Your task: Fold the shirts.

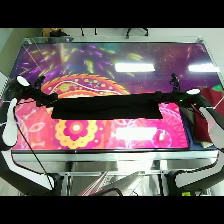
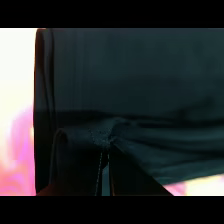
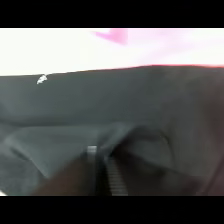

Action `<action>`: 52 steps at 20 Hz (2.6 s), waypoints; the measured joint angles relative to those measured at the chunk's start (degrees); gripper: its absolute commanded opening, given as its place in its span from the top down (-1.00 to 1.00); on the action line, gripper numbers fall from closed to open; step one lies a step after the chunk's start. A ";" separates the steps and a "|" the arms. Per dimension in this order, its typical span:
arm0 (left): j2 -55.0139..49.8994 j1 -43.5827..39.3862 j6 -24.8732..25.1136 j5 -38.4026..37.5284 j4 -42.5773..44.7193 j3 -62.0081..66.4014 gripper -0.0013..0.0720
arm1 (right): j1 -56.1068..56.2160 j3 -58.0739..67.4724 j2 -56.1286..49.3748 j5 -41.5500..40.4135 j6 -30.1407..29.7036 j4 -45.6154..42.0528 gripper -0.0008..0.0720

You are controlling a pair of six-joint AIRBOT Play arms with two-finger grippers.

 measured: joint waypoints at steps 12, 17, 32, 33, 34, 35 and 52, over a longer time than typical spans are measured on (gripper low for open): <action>-5.68 -1.38 -4.33 -10.60 -1.36 25.14 -0.93 | -5.84 4.00 -1.60 6.95 5.29 -9.53 -0.95; -3.48 -5.07 -5.29 -11.17 -2.14 24.61 -0.92 | -3.30 4.20 -5.27 10.51 5.84 -8.63 -0.95; -2.29 -28.76 -5.18 1.20 -2.32 10.97 0.92 | -1.01 8.02 -1.73 17.86 6.03 -7.65 0.90; -2.29 -30.71 -5.33 3.56 -2.34 9.86 0.92 | -0.96 9.42 -0.22 19.80 6.05 -6.14 0.90; -2.29 -32.85 -5.46 6.29 -2.43 8.68 0.92 | -0.96 11.08 1.55 21.73 6.51 -4.31 0.90; -2.29 -34.91 -5.51 9.07 -2.73 7.63 0.92 | -0.98 12.52 3.19 23.28 6.97 -2.34 0.90; -8.31 -41.57 -4.81 2.16 -16.24 27.80 0.92 | 1.44 19.26 12.96 32.50 16.17 4.68 0.90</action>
